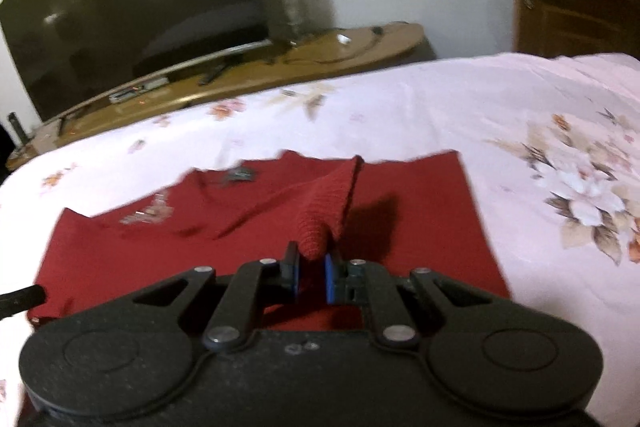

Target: Fold small clothes

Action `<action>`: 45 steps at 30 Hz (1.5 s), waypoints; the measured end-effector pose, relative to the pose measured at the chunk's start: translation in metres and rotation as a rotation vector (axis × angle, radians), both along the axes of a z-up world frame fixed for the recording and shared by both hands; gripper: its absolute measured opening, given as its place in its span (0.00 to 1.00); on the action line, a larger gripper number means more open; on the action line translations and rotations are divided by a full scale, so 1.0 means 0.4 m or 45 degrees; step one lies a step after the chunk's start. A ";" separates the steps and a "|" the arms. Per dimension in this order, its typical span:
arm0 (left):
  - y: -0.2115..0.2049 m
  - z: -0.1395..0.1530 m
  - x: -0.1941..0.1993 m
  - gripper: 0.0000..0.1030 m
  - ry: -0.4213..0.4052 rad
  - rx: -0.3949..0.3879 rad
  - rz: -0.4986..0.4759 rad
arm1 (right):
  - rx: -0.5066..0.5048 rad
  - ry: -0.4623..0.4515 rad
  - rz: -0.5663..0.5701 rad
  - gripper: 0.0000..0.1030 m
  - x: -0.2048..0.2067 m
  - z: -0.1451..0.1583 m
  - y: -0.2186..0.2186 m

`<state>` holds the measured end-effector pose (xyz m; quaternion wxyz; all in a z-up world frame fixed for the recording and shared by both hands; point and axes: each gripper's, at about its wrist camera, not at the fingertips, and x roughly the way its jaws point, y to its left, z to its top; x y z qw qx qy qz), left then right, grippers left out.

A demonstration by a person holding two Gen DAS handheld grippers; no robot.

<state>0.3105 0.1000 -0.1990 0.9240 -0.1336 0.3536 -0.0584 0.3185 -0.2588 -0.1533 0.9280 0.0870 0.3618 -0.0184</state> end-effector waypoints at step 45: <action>-0.123 -0.029 0.208 0.59 0.075 0.172 0.003 | -0.138 0.115 0.011 0.33 0.169 -0.089 -0.029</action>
